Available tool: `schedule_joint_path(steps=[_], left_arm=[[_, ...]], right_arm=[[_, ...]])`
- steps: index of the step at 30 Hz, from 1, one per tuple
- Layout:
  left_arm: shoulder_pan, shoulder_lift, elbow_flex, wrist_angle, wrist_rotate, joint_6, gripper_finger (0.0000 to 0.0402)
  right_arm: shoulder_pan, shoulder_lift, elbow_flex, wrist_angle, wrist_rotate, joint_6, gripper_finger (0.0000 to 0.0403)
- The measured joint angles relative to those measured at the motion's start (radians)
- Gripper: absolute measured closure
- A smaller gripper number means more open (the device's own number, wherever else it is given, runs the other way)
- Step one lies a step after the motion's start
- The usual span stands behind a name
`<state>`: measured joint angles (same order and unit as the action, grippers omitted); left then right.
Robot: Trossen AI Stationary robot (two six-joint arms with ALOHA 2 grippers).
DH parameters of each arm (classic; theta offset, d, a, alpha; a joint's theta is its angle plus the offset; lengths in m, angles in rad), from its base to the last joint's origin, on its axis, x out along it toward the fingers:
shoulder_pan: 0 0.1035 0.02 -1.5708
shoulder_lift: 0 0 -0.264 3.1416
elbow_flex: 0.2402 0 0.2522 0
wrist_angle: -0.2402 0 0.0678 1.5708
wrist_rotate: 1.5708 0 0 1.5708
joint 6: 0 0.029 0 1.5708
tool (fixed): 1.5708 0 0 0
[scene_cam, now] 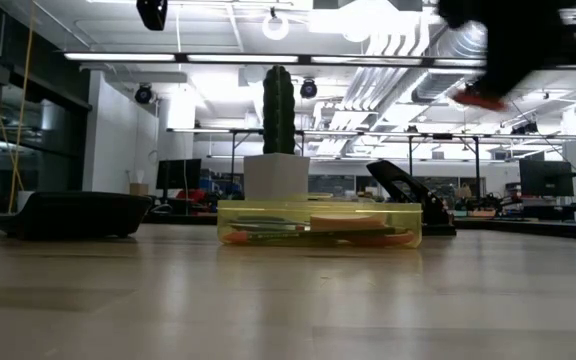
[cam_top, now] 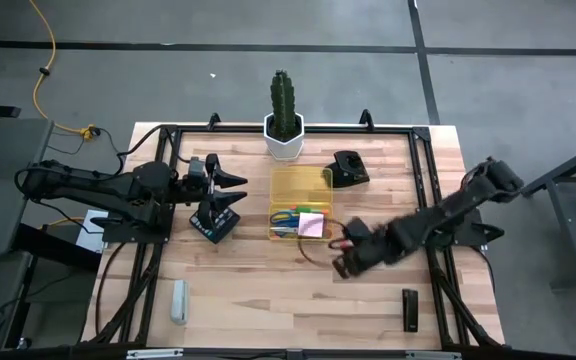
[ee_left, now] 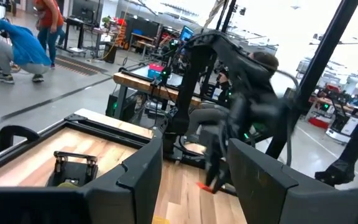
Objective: Pack school essentials
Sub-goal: Put the orange eraser into the supply box
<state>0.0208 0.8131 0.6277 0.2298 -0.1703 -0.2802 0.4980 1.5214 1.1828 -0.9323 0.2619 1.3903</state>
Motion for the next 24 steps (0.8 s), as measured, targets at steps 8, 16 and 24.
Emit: schedule_joint_path(steps=[8,16,24], left_arm=[[0.000,0.000,0.000,0.000,0.000,-0.078,0.0231],[-0.002,0.000,0.000,-0.023,0.001,-0.191,0.0231],[-0.002,0.000,0.000,-0.026,0.000,-0.191,0.0231]], right_arm=[[-0.292,-0.019,0.002,0.388,-0.119,-0.716,0.0343],[-0.489,0.035,0.002,0.839,-0.311,-0.996,0.0343],[-0.525,0.001,0.004,1.113,-0.389,-1.105,0.0343]])
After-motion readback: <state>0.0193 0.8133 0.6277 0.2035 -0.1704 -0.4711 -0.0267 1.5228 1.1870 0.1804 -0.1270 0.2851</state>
